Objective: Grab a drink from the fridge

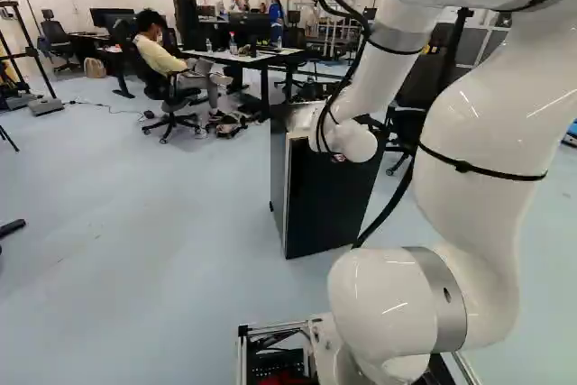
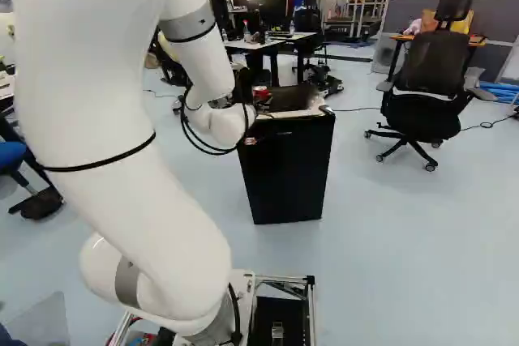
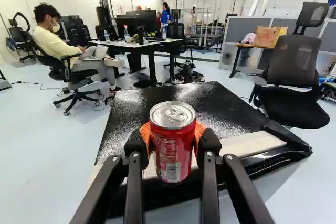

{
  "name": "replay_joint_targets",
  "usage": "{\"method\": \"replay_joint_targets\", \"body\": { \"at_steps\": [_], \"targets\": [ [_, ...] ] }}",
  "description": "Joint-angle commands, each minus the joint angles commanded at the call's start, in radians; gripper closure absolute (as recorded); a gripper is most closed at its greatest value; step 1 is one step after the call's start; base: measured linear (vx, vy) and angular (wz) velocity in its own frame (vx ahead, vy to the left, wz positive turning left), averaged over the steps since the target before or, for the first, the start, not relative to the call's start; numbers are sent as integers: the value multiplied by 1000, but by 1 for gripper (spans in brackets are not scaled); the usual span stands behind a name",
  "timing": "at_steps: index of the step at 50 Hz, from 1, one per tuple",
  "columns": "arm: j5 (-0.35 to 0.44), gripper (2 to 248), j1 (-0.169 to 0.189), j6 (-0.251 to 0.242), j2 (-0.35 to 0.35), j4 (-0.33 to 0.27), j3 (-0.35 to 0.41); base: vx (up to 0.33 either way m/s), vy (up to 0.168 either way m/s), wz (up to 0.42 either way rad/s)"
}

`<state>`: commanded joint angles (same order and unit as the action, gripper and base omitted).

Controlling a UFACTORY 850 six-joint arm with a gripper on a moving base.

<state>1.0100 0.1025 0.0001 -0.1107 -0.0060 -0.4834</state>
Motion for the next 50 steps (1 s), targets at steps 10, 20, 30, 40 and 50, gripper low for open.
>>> {"method": "replay_joint_targets", "body": {
  "at_steps": [10, 20, 30, 40, 50],
  "targets": [
    [-28, 151, -21, 0, 79, 1, 80, 0, 0, 0],
    [-55, 151, -41, 0, 156, 2, 159, 0, 0, 0],
    [-79, 151, -59, 0, 224, 3, 227, 0, 0, 0],
    [-98, 151, -73, 0, 279, 4, 283, 0, 0, 0],
    [-114, 151, -85, 0, 323, 5, 328, 0, 0, 0]
  ]
}}
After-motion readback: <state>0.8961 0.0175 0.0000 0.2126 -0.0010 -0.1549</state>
